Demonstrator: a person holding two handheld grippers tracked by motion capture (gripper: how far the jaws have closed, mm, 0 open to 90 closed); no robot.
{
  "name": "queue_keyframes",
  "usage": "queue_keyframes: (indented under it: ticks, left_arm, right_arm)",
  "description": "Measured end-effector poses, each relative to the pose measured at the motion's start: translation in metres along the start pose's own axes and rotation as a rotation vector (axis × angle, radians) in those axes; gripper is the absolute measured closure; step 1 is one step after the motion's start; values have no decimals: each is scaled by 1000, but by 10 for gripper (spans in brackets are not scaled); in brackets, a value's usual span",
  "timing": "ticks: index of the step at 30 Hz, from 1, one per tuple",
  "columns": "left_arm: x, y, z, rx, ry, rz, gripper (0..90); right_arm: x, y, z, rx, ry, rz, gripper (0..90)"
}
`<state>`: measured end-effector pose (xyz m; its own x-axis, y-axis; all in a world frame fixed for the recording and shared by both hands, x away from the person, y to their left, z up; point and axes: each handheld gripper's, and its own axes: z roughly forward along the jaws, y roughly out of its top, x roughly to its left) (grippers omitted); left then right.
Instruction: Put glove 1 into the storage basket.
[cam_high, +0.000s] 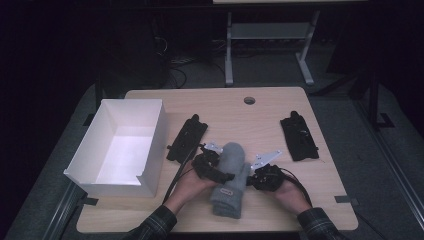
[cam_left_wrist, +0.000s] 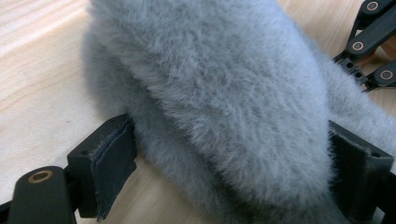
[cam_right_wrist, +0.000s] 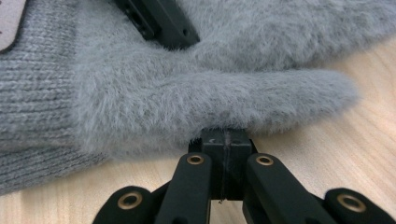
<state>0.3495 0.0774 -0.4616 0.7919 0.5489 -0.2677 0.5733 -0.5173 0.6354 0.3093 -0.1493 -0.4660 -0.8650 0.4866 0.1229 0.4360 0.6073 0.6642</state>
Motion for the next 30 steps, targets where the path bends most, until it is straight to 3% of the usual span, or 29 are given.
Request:
queue_keyframes:
  ticks: [3,9,10,12,13,15,18,25,28,29,30]
  left_arm:
    - [0,-1,3,1,-12,-21,126]
    - [-2,1,3,15,-21,-9,145]
    - [-1,1,2,21,-53,-7,243]
    - [-1,1,1,29,-74,-6,350]
    - [0,1,1,35,-109,-24,398]
    - [1,1,1,34,-130,-31,436]
    - [1,2,-1,40,-151,-16,621]
    - [-1,3,-4,30,-144,-3,718]
    - [-2,3,-9,17,-146,8,724]
    - [-4,4,-11,10,-147,8,726]
    - [-4,4,-11,10,-147,8,727]
  right_arm:
    - [0,0,1,-1,-2,0,900]
    - [0,-1,1,-4,-2,-1,900]
    - [0,-1,1,-6,-2,0,900]
    - [0,-1,1,-6,-2,0,900]
    - [0,-1,1,-6,-2,0,900]
    - [0,-1,1,-6,-2,1,900]
    - [1,-1,1,-8,0,2,900]
    - [0,-2,0,-11,1,-5,895]
    - [-3,-4,-6,-25,-20,-1,747]
    - [-6,-8,-11,-36,-59,7,617]
    - [-6,-8,-11,-36,-59,7,617]
